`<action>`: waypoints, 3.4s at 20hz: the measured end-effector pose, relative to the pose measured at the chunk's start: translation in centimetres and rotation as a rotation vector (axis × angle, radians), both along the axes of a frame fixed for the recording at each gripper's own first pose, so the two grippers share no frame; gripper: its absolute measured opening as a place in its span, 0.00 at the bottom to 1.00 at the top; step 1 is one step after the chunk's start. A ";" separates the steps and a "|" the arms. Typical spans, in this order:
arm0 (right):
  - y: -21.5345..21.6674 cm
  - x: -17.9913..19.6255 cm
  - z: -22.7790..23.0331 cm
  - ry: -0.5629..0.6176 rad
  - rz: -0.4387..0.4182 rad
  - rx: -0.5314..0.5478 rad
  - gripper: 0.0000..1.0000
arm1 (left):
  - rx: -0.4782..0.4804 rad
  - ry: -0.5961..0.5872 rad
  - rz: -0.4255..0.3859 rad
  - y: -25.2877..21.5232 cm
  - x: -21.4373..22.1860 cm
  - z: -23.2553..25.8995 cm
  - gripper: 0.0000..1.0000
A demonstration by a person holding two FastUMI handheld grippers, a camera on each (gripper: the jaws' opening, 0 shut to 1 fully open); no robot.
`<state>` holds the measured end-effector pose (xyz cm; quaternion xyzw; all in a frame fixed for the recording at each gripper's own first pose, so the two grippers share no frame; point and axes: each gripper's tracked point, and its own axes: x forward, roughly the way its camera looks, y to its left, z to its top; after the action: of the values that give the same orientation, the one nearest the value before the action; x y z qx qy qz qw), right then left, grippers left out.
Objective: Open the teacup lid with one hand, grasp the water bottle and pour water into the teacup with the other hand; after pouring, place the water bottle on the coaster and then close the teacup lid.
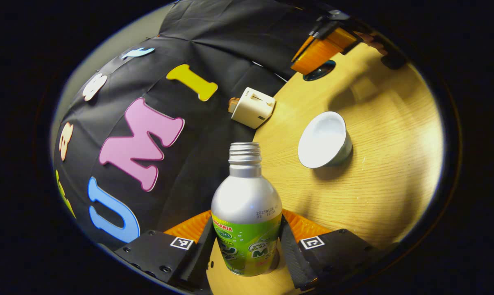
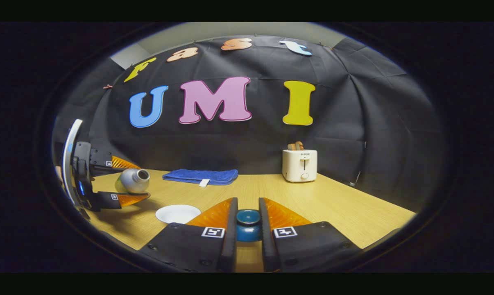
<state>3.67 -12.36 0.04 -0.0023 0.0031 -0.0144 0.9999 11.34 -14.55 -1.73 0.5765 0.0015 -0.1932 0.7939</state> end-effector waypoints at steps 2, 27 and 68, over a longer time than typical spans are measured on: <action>0.0 0.0 0.0 0.000 0.000 -0.001 0.29 | 0.080 0.024 0.017 0.3 0.3 -0.6 0.80; -0.1 0.0 0.0 -0.001 0.004 -0.002 0.24 | 0.678 -0.031 -0.153 -2.1 0.6 -0.3 0.80; 0.0 -0.1 0.0 0.000 0.016 -0.004 0.24 | 1.110 -0.166 -0.213 -3.3 1.0 4.5 0.81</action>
<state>3.58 -12.36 0.04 -0.0042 0.0030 -0.0065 1.0000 12.31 -17.84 2.77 0.9173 -0.0178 -0.1965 0.3457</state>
